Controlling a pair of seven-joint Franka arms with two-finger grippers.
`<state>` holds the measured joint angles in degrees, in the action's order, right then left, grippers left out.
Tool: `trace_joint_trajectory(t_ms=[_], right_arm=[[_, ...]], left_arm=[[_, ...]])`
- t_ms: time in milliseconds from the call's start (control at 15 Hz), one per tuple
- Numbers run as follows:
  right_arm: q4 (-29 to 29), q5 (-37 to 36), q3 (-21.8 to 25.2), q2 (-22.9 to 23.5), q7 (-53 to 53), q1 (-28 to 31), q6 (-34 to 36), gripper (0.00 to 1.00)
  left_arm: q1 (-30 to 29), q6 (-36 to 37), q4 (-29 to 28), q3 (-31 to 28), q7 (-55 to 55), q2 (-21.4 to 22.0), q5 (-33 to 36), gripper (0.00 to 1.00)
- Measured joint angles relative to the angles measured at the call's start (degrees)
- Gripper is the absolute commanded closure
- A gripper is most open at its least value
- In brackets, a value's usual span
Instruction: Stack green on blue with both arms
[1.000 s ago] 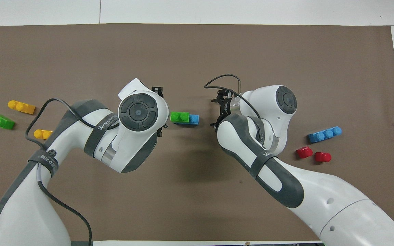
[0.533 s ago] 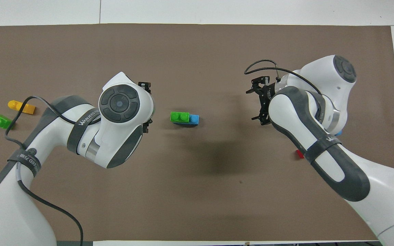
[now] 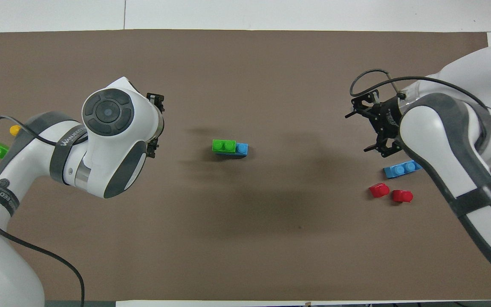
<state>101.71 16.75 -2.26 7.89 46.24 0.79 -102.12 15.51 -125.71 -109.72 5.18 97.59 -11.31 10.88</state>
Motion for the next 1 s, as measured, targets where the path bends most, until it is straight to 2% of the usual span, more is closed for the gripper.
trace_joint_trajectory(t_ms=[267, 533, 733, 1000], right_arm=[[-3.51, -4.98, 0.02, -4.93, -14.14, 0.69, 6.92, 0.0], [-5.11, -10.52, -0.04, -9.49, -26.95, 0.7, 11.74, 0.0], [-5.11, -13.27, -0.01, -10.41, -34.97, 1.31, 12.86, 0.0], [-5.09, -16.04, 0.0, -10.27, -39.03, 2.6, 13.26, 0.0]], left_arm=[[-3.22, 2.88, 0.01, -0.09, -13.21, 0.46, 0.01, 0.0], [-7.13, 5.38, 0.06, -0.14, -31.76, 2.45, 0.03, 0.0], [-10.18, 7.43, 0.41, -0.21, -47.75, 4.67, 0.04, 0.0], [-11.58, 13.61, 4.37, -0.24, -59.77, 5.29, 0.04, 0.0]])
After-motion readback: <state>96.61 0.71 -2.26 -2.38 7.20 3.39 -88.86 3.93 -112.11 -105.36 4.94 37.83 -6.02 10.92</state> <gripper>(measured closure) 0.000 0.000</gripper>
